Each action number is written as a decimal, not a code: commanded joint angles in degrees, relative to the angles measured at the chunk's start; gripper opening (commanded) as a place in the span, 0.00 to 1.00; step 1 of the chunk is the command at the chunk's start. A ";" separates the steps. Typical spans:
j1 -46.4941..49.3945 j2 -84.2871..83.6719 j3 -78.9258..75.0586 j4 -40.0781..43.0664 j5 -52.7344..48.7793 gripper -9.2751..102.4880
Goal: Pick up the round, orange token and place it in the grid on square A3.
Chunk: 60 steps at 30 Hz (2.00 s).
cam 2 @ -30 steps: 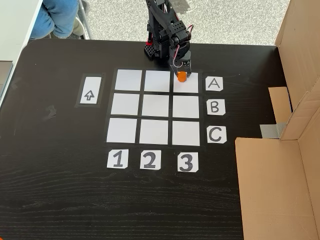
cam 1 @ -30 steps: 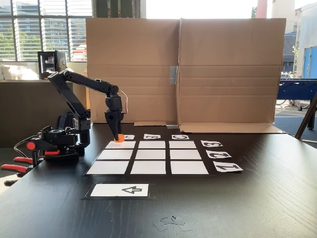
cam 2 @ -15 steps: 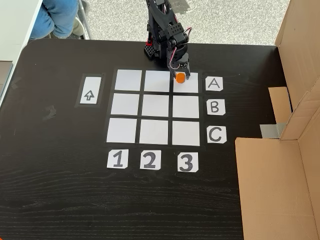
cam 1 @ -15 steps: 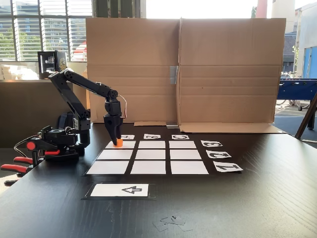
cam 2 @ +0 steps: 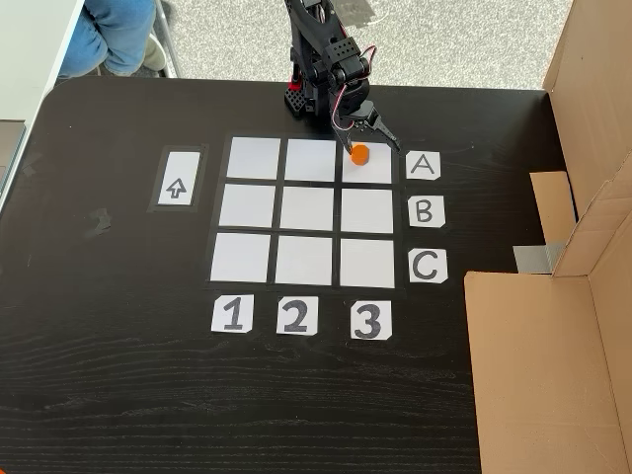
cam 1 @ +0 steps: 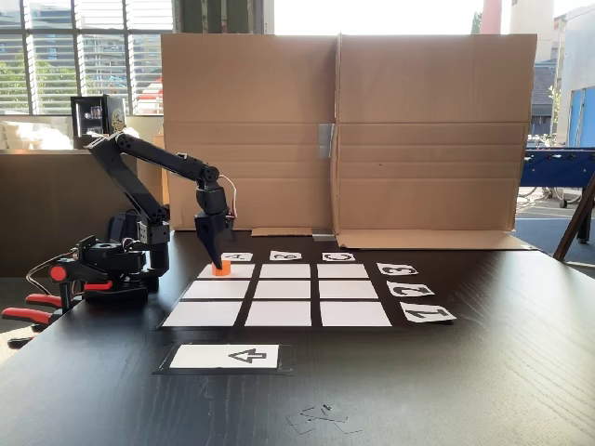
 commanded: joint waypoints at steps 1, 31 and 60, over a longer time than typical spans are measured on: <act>2.72 5.71 -0.18 1.32 1.05 0.66; 85.17 29.97 -23.03 -18.02 23.29 0.08; 133.33 66.01 27.07 -12.74 39.02 0.08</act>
